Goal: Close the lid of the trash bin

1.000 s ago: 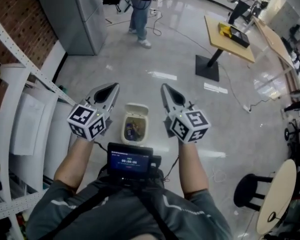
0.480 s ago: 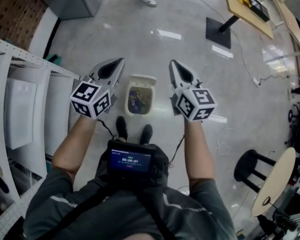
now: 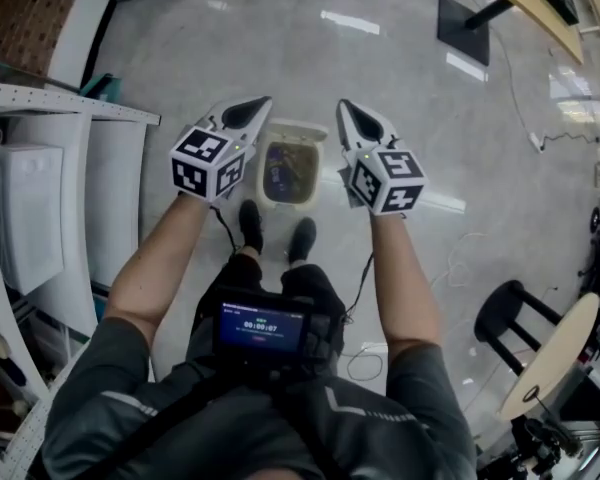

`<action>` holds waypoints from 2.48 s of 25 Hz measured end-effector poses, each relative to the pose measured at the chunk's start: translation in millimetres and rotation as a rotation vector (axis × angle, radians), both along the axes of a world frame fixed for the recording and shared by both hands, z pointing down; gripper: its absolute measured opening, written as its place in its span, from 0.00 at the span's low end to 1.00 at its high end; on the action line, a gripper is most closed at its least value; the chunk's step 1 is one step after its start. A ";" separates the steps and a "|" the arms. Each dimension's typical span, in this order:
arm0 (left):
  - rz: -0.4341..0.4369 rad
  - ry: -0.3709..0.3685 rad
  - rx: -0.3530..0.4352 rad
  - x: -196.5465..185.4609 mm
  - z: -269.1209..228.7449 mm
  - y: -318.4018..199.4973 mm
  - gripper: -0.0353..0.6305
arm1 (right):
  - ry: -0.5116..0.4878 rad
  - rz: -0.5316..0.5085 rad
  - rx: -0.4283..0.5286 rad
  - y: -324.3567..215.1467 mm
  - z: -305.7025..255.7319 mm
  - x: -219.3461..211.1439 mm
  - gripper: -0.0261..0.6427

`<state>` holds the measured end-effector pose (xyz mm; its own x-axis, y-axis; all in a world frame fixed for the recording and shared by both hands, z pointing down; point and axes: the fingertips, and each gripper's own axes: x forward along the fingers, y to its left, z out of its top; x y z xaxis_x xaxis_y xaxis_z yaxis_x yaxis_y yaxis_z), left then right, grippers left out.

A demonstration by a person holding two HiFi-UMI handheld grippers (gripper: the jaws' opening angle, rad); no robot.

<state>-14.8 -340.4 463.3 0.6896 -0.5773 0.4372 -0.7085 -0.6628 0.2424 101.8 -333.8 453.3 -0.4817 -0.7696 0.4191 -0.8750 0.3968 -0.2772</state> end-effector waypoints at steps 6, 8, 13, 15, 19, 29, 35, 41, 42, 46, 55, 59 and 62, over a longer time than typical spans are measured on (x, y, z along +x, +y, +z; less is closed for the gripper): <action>0.005 -0.038 -0.103 4.3 70.7 -12.0 0.04 | -0.013 0.022 -0.112 -5.6 71.7 -2.6 0.06; 0.015 -0.060 -0.137 3.8 95.9 -13.4 0.04 | -0.003 0.026 -0.145 -6.1 95.3 -4.7 0.06; 0.039 -0.095 -0.200 5.3 140.5 -15.5 0.04 | 0.032 0.029 -0.208 -9.0 141.3 -8.4 0.06; 0.042 -0.101 -0.218 5.7 154.9 -18.7 0.04 | 0.038 0.032 -0.227 -12.8 156.6 -10.3 0.06; 0.034 -0.104 -0.274 5.3 183.2 -21.9 0.04 | 0.049 0.054 -0.271 -17.7 184.5 -11.1 0.06; 0.062 -0.110 -0.342 9.1 214.9 -16.3 0.04 | 0.045 0.119 -0.348 -15.6 223.8 -5.6 0.06; 0.061 -0.091 -0.380 7.3 219.9 -7.0 0.04 | 0.014 0.121 -0.344 -4.9 227.4 -8.3 0.06; 0.079 -0.100 -0.400 4.8 220.9 20.0 0.04 | 0.057 0.114 -0.362 23.1 229.3 -8.5 0.06; 0.076 -0.097 -0.409 3.0 222.3 27.1 0.04 | 0.070 0.114 -0.369 30.5 230.9 -8.3 0.06; 0.075 -0.111 -0.450 -6.1 236.7 60.1 0.04 | 0.083 0.107 -0.411 64.9 243.4 -11.9 0.06; 0.062 -0.115 -0.531 -17.1 272.0 120.4 0.04 | 0.107 0.078 -0.512 126.4 278.4 -21.8 0.06; 0.063 -0.125 -0.556 -19.5 285.6 136.7 0.04 | 0.092 0.088 -0.551 143.0 294.6 -23.6 0.06; 0.058 -0.134 -0.570 -21.7 298.8 147.7 0.04 | 0.092 0.098 -0.583 154.5 306.5 -25.1 0.06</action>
<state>-36.5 -192.7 762.1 0.6302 -0.1883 0.7533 -0.7241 -0.4926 0.4827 76.7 -179.3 759.7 -0.3617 -0.4396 0.8222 -0.9307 0.1178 -0.3464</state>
